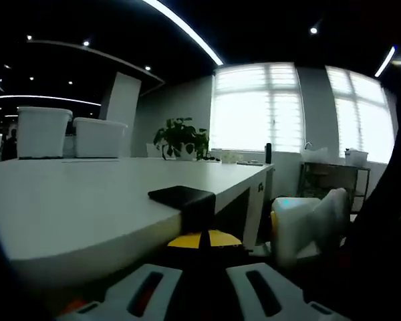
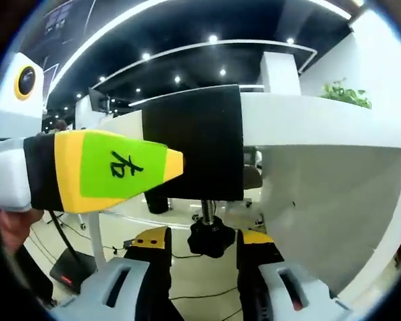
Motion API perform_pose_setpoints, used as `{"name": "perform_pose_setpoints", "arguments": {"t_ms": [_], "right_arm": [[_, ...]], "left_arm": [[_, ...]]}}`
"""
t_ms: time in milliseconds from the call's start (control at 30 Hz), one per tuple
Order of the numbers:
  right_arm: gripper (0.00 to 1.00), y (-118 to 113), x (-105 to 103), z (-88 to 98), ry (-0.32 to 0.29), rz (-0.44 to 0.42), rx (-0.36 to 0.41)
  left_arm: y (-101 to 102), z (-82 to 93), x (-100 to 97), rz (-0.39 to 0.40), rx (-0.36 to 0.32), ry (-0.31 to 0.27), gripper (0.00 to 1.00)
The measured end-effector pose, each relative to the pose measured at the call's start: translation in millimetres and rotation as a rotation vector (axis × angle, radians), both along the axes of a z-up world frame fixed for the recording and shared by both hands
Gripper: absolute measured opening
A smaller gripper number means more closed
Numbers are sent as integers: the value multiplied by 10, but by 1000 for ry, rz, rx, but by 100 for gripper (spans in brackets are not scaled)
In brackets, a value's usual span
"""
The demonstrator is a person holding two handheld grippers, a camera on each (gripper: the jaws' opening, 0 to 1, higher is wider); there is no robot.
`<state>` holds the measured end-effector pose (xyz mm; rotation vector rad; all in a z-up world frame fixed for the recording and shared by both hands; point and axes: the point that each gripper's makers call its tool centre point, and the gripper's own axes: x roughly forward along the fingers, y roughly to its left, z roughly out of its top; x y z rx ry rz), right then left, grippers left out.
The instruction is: Clamp the fixed fixture on the desktop, loosen the retaining clip, secure it to the edge of the desk, and tighten the retaining clip.
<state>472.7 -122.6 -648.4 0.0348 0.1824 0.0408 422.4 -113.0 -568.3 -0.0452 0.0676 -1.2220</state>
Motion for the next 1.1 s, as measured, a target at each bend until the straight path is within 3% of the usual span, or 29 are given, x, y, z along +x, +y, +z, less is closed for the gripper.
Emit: {"name": "perform_pose_setpoints", "arguments": {"t_ms": [67, 233, 400, 533, 867, 967, 1100], "right_arm": [[25, -47, -16, 11, 1, -13, 26], [24, -67, -12, 14, -23, 43, -13], [23, -36, 34, 26, -19, 154, -57], [23, 18, 40, 37, -38, 290, -109], [23, 83, 67, 47, -53, 581, -141], [23, 87, 89, 61, -71, 625, -173], [24, 124, 83, 53, -67, 709, -157]], "left_arm": [[-13, 8, -11, 3, -1, -5, 3], [-29, 9, -21, 4, -2, -10, 3], [-51, -3, -22, 8, 4, -18, 3], [-86, -2, -57, 7, 10, -20, 3], [-109, -22, -51, -10, 29, -22, 3], [-109, -11, -50, -12, 33, -29, 3], [-113, -14, -49, -18, 41, -33, 3]]}}
